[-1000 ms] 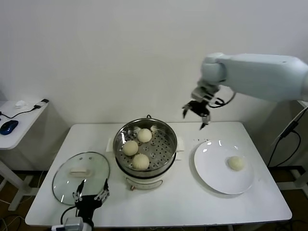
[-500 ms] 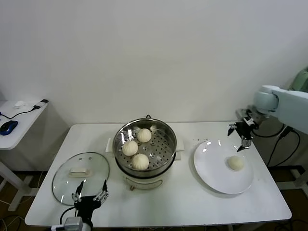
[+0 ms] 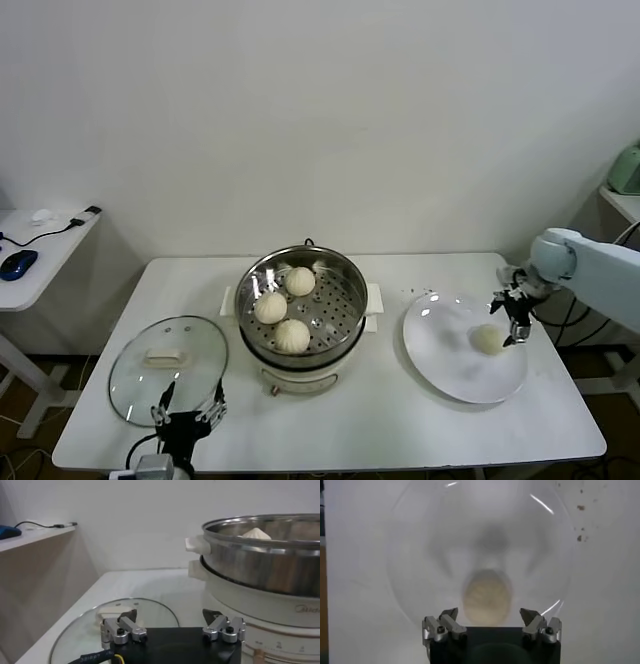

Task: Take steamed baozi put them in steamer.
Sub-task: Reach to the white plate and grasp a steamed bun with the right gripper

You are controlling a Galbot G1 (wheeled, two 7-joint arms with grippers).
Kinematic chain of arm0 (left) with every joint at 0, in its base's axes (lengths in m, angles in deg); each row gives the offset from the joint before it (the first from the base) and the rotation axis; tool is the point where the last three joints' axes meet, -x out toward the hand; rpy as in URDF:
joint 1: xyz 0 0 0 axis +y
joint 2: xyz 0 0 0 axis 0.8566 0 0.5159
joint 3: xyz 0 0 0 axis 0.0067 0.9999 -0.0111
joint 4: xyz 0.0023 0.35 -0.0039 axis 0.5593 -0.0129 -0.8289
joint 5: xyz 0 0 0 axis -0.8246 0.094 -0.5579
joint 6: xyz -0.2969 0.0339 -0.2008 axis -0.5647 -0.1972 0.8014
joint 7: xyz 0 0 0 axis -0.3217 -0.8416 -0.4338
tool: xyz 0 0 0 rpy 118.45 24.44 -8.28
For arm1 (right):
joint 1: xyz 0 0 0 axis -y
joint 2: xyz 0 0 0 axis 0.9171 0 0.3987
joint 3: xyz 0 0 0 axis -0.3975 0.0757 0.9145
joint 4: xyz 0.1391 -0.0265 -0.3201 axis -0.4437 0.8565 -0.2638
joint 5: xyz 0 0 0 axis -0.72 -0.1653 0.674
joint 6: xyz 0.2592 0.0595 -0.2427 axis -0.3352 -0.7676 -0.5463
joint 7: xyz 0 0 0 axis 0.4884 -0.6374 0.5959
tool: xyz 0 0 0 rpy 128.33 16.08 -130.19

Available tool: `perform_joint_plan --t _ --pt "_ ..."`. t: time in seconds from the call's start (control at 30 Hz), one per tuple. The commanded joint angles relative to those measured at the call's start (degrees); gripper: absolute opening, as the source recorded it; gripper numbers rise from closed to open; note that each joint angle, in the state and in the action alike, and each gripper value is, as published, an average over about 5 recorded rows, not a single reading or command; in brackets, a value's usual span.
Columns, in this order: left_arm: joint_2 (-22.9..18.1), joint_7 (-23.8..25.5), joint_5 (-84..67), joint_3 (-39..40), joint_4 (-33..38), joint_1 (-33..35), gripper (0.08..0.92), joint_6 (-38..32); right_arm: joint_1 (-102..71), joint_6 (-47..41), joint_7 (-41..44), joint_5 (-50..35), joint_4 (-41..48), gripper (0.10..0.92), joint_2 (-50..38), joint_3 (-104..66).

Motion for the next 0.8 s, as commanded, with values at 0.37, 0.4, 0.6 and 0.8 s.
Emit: perform_joint_plan --t 0.37,0.4,0.6,0.8 --pt "0.11 -0.03 -0.05 0.19 -0.28 -0.17 0.823 0.01 -8.03 -2.64 -3.60 3.56 3.57 0.795 2.04 -7.38" --pt "0.08 -0.03 -0.05 0.26 -0.29 -0.21 0.823 0.01 -7.80 -2.61 -3.48 3.48 3.45 0.776 1.98 -7.28" --pt "-0.02 -0.07 -0.07 0.40 -0.03 -0.18 0.823 0.03 -5.80 -2.41 -2.21 1.69 1.00 0.669 0.86 -6.39" --pt "0.00 -0.17 -0.12 0.39 0.24 0.03 0.823 0.00 6.79 -2.06 -0.53 -4.15 -5.17 0.646 -1.32 1.87"
